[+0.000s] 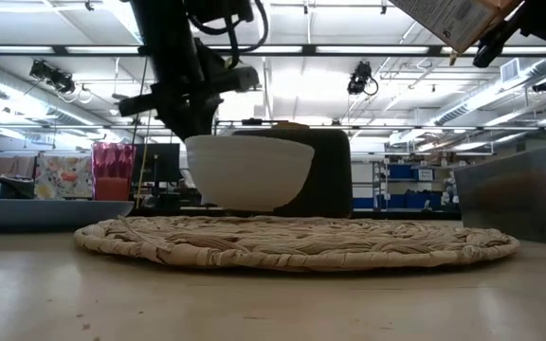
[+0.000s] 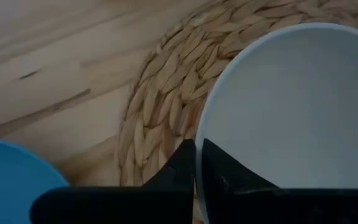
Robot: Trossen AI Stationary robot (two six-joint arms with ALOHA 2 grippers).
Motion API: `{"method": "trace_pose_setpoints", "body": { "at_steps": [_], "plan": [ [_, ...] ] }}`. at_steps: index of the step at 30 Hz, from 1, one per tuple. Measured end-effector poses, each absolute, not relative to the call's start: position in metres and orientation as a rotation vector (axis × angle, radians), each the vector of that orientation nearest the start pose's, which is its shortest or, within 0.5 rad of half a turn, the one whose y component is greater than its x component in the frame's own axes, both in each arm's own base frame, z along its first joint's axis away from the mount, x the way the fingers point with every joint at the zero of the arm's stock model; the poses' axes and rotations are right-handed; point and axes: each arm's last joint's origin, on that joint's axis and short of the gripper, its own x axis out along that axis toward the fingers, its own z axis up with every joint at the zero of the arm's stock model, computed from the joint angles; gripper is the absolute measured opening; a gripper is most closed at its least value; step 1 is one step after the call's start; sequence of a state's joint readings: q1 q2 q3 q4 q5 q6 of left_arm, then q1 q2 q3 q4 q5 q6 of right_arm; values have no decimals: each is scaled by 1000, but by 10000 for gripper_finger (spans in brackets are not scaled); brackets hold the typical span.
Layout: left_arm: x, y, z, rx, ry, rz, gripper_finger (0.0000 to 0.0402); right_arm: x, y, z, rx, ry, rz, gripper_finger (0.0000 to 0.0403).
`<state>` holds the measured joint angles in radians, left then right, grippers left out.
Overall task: Arrange a breakfast setting
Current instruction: Pour the cereal from the cereal box into the bowl
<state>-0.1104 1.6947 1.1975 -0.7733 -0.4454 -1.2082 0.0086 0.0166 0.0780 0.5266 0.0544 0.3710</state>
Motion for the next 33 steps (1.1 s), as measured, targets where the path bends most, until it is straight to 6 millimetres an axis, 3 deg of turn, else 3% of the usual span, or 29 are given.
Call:
{"method": "trace_pose_setpoints", "body": {
  "at_steps": [8,13,27,33],
  "plan": [
    [338,-26,189,-713,882,944,31,78,-1,236,374,-580,66,288],
    [337,-26,189,-713,903,940,43,78,-1,236,373,-579,70,288],
    [316,-24,227,-705,871,897,154,80,0,232,363,-535,91,288],
    [288,-33,262,-709,842,834,173,84,1,224,366,-437,104,287]
  ]
}}
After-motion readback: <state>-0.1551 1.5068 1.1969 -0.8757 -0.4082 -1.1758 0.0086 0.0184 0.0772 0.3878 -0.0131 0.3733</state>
